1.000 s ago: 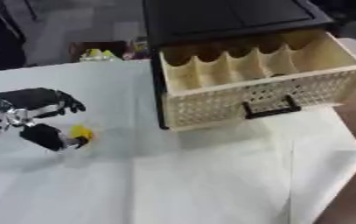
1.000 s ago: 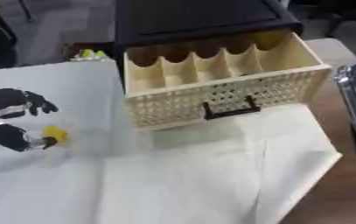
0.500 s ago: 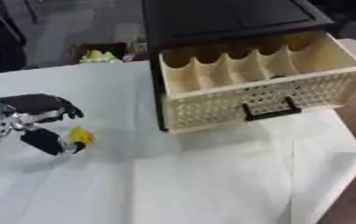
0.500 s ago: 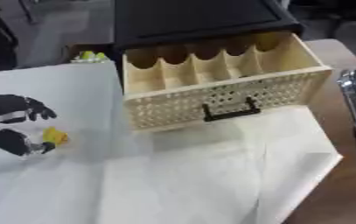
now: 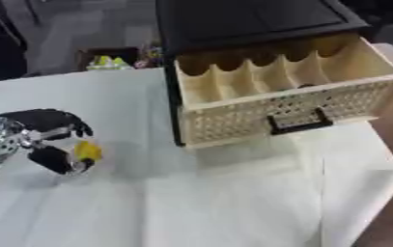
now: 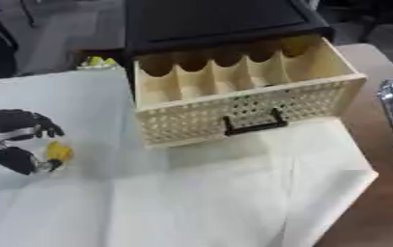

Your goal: Pick up objects from table and place into drawer.

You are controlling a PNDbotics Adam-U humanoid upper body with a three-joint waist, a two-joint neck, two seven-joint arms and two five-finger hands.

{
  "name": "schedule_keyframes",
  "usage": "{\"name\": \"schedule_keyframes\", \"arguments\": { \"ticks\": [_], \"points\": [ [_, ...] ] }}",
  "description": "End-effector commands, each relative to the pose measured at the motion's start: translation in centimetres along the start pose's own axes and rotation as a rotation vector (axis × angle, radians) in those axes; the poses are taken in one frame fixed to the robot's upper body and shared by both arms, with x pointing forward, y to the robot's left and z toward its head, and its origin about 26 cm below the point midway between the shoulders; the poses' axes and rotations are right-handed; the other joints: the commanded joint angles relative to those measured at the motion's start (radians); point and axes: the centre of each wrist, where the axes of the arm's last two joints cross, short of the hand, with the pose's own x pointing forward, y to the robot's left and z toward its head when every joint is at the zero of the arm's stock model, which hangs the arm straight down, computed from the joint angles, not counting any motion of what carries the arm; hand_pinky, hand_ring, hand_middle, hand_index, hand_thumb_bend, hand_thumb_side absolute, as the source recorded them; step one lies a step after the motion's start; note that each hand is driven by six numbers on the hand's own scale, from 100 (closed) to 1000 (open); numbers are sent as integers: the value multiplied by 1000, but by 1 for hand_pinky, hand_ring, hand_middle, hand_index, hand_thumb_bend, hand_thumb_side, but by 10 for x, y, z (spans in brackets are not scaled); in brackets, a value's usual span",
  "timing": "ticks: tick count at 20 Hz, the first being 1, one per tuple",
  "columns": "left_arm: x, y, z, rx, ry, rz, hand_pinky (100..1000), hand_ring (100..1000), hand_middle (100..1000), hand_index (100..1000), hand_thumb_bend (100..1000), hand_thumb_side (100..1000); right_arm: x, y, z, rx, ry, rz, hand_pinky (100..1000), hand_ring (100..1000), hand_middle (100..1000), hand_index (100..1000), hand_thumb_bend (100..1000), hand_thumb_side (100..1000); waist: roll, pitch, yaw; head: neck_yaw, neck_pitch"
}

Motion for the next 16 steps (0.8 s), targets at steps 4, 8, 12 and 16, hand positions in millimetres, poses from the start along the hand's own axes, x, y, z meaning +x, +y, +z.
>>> {"name": "schedule_keyframes", "arguments": {
  "ticks": [4, 8, 12, 16],
  "points": [
    [-10, 8, 3, 14, 45, -20, 685, 754, 752, 895, 294, 624, 5, -2, -9, -21, -25, -16, 523, 691, 606, 852, 100, 1000, -2, -15, -6, 7, -15],
    [-11, 6, 1, 5, 54, -23, 678, 750, 741, 890, 276, 621, 5, -2, -9, -22, -23, -16, 520, 690, 605, 851, 100, 1000, 0, -13, -8, 10, -18],
    [-13, 3, -1, -2, 66, -22, 673, 745, 732, 883, 267, 618, 4, -2, -10, -24, -22, -16, 519, 690, 604, 851, 100, 1000, 0, -10, -12, 13, -20],
    [-14, 0, -2, -9, 71, -20, 668, 741, 725, 879, 255, 613, 4, -2, -10, -25, -20, -16, 517, 689, 604, 851, 100, 1000, 0, -7, -15, 15, -21]
  ]
}}
